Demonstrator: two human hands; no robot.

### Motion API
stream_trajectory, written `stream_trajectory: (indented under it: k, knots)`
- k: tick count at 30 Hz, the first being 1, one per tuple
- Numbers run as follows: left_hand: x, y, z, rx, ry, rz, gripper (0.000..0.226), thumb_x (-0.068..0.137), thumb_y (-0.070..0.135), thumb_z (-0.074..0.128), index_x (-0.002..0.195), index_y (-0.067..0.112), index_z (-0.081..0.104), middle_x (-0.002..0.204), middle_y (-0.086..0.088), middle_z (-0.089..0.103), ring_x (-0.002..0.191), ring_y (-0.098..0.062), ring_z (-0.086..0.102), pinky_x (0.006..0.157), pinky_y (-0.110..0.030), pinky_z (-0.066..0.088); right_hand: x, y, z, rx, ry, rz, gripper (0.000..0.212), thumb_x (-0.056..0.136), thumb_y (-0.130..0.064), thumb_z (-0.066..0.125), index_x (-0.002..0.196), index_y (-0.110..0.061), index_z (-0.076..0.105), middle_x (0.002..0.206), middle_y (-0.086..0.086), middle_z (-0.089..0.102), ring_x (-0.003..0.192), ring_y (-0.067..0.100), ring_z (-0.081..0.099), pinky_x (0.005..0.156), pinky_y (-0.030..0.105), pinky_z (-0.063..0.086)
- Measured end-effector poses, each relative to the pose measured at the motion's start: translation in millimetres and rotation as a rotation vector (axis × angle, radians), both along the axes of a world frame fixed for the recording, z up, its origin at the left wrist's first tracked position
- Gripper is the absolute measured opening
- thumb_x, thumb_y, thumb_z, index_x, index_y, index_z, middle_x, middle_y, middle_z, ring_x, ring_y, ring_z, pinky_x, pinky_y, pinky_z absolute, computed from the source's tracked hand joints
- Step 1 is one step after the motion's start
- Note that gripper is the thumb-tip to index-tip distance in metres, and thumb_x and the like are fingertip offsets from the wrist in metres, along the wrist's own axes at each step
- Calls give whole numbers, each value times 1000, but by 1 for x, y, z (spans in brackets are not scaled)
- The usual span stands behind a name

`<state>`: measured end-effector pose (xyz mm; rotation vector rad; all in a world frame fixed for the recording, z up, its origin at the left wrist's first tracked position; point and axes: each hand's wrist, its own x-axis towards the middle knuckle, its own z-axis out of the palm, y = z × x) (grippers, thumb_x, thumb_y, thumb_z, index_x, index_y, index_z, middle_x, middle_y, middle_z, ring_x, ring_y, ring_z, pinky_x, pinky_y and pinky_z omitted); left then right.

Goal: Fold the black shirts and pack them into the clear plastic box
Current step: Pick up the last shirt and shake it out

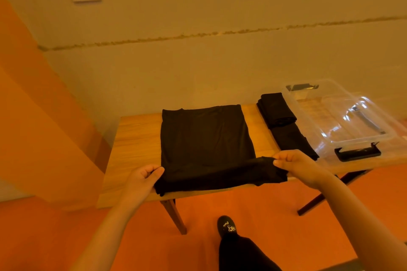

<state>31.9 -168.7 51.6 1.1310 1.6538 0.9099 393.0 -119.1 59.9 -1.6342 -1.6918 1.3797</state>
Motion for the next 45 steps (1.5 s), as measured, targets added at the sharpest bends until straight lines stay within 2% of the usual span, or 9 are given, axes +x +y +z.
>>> stream_trajectory:
  k: [7, 13, 17, 24, 28, 33, 38, 41, 45]
  knots:
    - [-2, -19, 10, 1, -21, -26, 22, 95, 11, 47, 84, 10, 66, 86, -10, 68, 85, -27, 64, 76, -43, 51, 2, -17, 6, -34, 40, -2, 27, 94, -4, 46, 71, -6, 62, 64, 2, 58, 59, 7, 59, 60, 21, 48]
    - [-8, -54, 9, 17, -65, -35, 25, 94, 6, 47, 72, 5, 59, 44, 9, 55, 41, -1, 49, 42, -13, 37, 4, -48, 7, -52, 38, 10, 20, 93, -5, 48, 79, 4, 59, 67, 9, 56, 61, 16, 56, 65, 30, 46]
    - [-14, -72, 2, -4, -99, 0, 25, 93, 8, 51, 73, 9, 66, 62, 4, 67, 70, -19, 62, 69, -38, 48, 5, -61, 6, -79, 46, 11, 21, 93, -5, 48, 83, 9, 59, 67, 9, 57, 63, 18, 57, 64, 28, 47]
    - [-15, -52, 2, -16, -16, -7, 23, 94, 13, 52, 77, 7, 67, 74, -11, 67, 76, -31, 62, 74, -47, 50, -1, -47, 4, -36, 0, 4, 24, 93, -7, 48, 80, 10, 58, 69, 10, 55, 67, 19, 55, 65, 27, 46]
    - [-13, -8, 4, -11, -1, -19, 24, 94, 13, 50, 78, 5, 66, 74, -11, 64, 73, -27, 60, 69, -40, 47, -5, -6, 3, -16, -14, -30, 23, 94, -7, 47, 84, 6, 64, 79, 14, 63, 76, 18, 63, 71, 29, 50]
    - [-19, 72, -2, -41, 20, -10, 26, 95, 16, 49, 79, 5, 65, 78, -11, 63, 75, -25, 59, 70, -38, 45, -16, 75, 6, -47, -16, -45, 22, 95, -8, 47, 85, -1, 66, 77, 9, 63, 67, 5, 62, 63, 17, 47]
    - [-22, 177, -33, -165, 31, 65, 19, 95, 23, 49, 88, 16, 65, 87, -3, 65, 84, -21, 61, 78, -38, 48, -32, 191, -24, -145, -39, -15, 19, 96, -11, 46, 101, -17, 64, 93, 1, 65, 87, 11, 60, 74, 21, 48]
    - [-20, 239, -61, -222, -6, 117, 17, 96, 24, 49, 91, 17, 64, 91, -2, 65, 86, -20, 62, 76, -37, 50, -41, 260, -61, -223, -100, -7, 22, 97, -14, 46, 111, -12, 62, 100, 4, 63, 97, 17, 60, 71, 20, 46]
    - [-21, 303, -113, -226, -5, 288, 18, 95, 27, 51, 103, 13, 61, 102, -4, 62, 99, -25, 59, 83, -40, 48, -53, 325, -115, -159, -204, -140, 22, 96, -14, 47, 109, -5, 63, 110, 15, 63, 105, 30, 59, 86, 34, 49]
